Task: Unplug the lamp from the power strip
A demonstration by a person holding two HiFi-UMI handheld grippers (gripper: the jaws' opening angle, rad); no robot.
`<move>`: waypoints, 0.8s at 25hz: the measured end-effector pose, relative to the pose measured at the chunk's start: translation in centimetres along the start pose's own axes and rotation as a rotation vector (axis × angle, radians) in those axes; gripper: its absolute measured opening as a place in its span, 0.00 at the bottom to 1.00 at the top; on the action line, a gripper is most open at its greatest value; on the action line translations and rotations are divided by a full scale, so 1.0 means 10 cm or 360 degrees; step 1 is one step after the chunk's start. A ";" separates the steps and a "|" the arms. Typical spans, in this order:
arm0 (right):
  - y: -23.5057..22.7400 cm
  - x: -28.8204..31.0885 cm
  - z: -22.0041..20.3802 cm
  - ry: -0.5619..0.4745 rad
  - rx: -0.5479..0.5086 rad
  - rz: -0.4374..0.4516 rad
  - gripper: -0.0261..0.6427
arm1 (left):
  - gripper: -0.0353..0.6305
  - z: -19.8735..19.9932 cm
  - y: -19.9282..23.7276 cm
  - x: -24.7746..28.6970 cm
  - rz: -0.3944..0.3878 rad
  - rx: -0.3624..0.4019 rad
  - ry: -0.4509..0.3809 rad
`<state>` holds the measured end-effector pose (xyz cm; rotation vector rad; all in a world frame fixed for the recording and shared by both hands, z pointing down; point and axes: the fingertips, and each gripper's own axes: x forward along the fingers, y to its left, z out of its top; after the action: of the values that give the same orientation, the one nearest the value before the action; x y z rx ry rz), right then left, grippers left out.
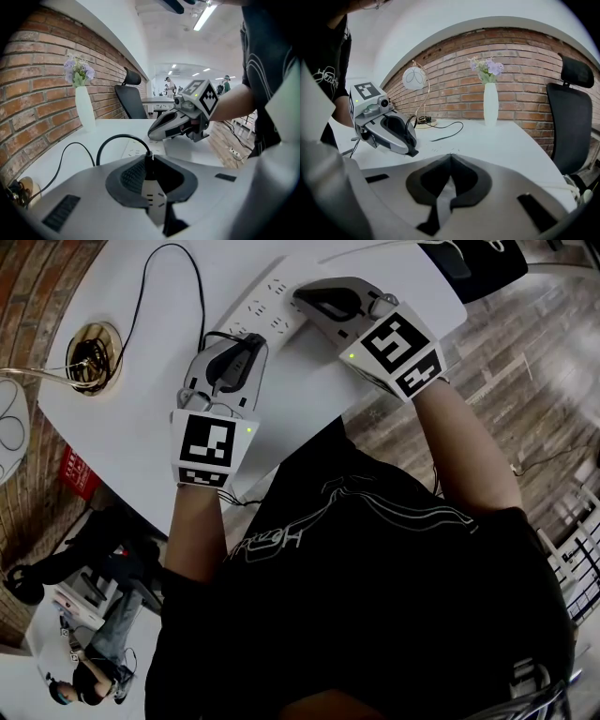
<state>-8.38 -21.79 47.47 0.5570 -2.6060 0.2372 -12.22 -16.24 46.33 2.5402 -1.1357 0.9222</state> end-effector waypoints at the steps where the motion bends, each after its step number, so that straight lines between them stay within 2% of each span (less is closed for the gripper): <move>1: 0.00 0.00 0.00 -0.0001 -0.0002 -0.0006 0.03 | 0.12 0.00 0.00 0.00 -0.0001 -0.0006 0.0000; 5: -0.01 0.00 0.00 -0.0003 -0.0006 -0.0018 0.03 | 0.12 0.00 0.01 0.00 -0.0042 -0.0060 0.0008; 10: -0.02 0.01 0.00 0.0003 0.0023 -0.0003 0.03 | 0.11 0.01 0.02 0.01 -0.0129 -0.0226 0.0014; 13: -0.02 0.01 0.00 0.0003 0.0035 -0.0001 0.03 | 0.11 0.01 0.02 0.00 -0.0148 -0.0274 0.0010; 15: -0.02 0.02 0.00 0.0004 0.0026 -0.0005 0.03 | 0.11 0.01 0.03 0.00 -0.0113 -0.0232 0.0007; 20: -0.02 0.02 0.00 0.0016 0.0036 0.0010 0.03 | 0.11 0.03 -0.03 -0.01 0.0048 0.0071 -0.0031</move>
<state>-8.43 -22.00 47.57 0.5538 -2.5990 0.2713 -11.94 -16.11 46.08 2.5794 -1.1747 0.9422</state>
